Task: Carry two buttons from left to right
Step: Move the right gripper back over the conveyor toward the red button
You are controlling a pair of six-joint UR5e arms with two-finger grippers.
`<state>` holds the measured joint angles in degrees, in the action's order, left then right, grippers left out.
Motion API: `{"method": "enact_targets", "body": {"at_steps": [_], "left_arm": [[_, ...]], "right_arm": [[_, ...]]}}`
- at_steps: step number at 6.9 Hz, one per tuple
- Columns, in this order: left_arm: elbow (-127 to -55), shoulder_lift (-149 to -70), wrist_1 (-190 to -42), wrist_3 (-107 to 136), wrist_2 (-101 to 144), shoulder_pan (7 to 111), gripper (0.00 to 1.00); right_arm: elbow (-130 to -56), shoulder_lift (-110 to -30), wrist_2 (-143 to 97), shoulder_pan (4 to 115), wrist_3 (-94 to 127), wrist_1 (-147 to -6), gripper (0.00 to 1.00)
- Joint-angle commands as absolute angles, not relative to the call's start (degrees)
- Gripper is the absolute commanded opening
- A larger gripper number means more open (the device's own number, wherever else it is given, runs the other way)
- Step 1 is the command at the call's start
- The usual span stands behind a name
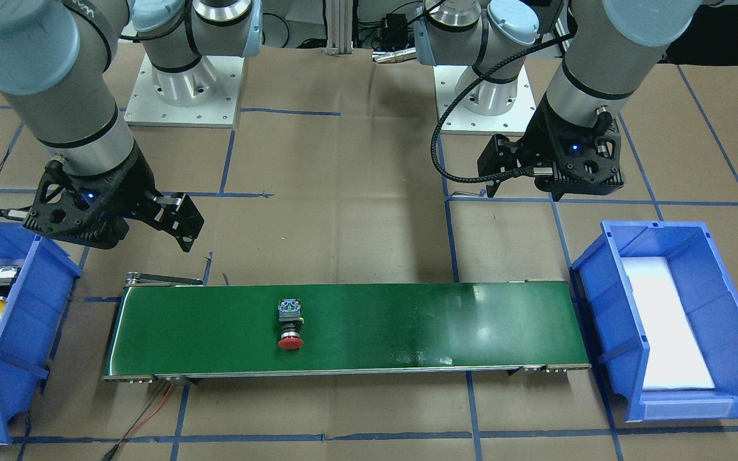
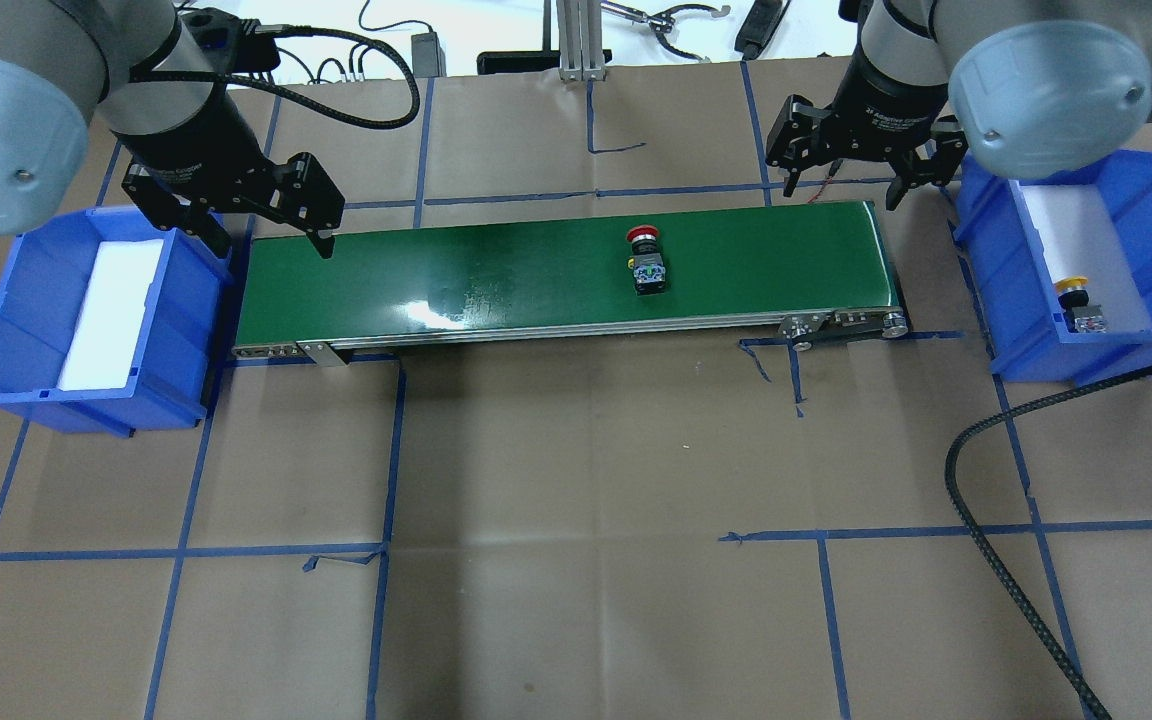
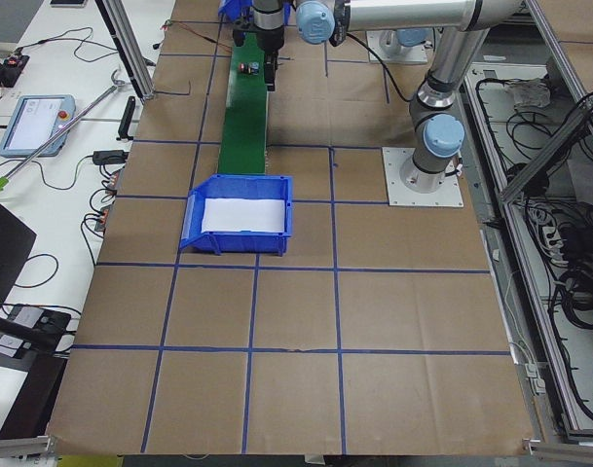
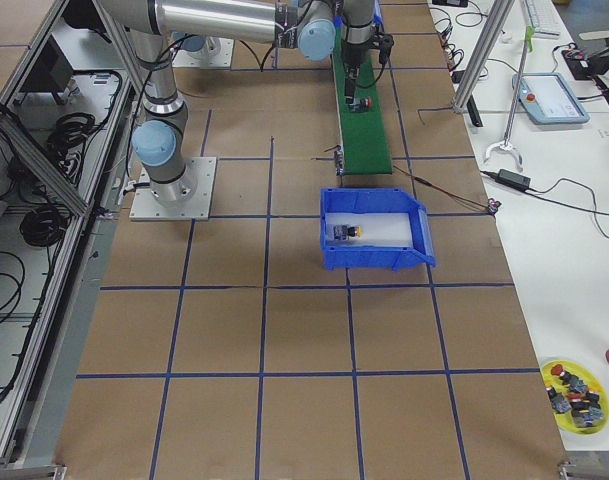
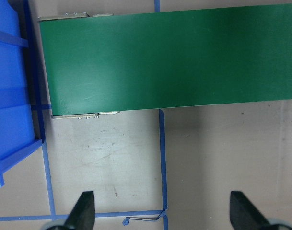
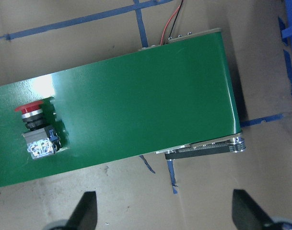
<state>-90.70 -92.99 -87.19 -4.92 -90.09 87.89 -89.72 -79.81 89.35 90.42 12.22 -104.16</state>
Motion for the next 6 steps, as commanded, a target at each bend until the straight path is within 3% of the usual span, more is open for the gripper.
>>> {"method": "enact_targets", "body": {"at_steps": [1,6], "left_arm": [[-90.7,-93.0,-87.2,-4.9,-90.1,87.9,1.00],[-90.7,-93.0,-87.2,-4.9,-90.0,87.9,1.00]], "right_arm": [[-89.7,-75.9,89.4,90.7,12.1,-111.8,1.00],[-89.6,-71.9,89.3,90.7,12.1,-112.6,1.00]]}}
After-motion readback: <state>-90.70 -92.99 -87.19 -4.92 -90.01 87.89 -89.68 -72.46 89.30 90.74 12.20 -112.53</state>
